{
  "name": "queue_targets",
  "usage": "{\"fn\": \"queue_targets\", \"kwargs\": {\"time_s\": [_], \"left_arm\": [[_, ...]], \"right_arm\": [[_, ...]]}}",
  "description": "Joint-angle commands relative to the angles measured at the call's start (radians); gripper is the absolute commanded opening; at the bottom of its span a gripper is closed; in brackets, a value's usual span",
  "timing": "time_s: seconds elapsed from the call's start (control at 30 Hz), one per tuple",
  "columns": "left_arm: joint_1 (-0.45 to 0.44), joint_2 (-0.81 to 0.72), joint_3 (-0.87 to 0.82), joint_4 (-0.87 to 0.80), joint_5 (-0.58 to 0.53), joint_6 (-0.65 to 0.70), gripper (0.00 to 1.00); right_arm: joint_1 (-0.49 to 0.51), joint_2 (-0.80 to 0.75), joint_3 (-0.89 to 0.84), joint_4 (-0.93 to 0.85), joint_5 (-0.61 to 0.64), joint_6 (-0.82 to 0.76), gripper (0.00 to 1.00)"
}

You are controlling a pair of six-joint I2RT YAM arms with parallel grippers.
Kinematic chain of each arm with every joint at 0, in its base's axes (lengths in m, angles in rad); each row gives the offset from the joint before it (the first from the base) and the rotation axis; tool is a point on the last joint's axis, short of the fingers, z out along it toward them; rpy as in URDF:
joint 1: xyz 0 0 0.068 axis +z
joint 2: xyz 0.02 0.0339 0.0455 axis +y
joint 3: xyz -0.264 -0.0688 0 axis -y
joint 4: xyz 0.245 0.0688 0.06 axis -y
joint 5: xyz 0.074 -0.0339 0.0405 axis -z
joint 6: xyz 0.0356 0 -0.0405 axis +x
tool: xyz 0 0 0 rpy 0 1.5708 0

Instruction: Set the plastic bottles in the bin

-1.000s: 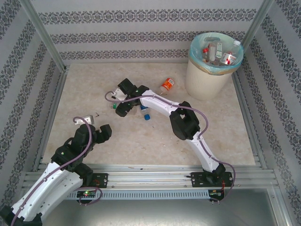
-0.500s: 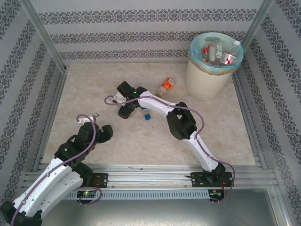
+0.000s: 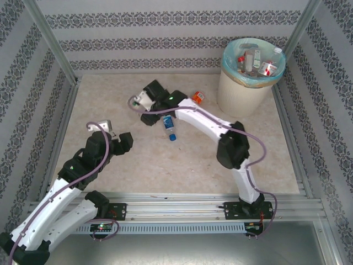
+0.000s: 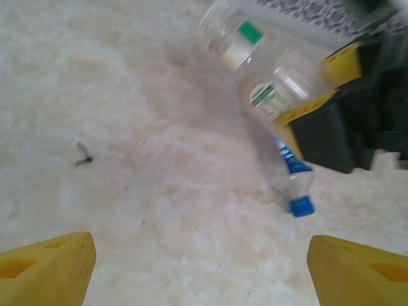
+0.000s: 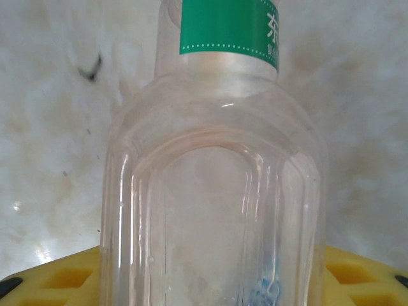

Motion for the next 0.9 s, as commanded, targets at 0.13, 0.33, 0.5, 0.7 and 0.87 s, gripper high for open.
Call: {"fn": "queue_targets", "kwargs": {"time_s": [0.13,0.33,0.5,0.7,0.87], "left_arm": [[0.003,0.255,0.224,0.232,0.233,0.092,0.80],[-0.095,0.504,0.479,0.307,0.266,0.150,0.80],[-0.166,0.681,0.673,0.342,0.289,0.189,0.80],[-0.221,0.838,0.819,0.348,0.326,0.225,0.80],[-0.259,0.917,0.891,0.355,0.354,0.226,0.80]], "right_arm": [[-0.159,-0.278,-0.006,-0.015,0.068,0.070,0.52],[-0.329,-0.365,0.047,-0.005,0.075,0.125,0.50],[-0.444,-0.378,0.082,0.012,0.057,0.168,0.48],[-0.538,-0.378,0.099,0.067,0.049,0.200,0.46],[-0.602,-0.339,0.142,0.098,0.082,0.214,0.44]]}}
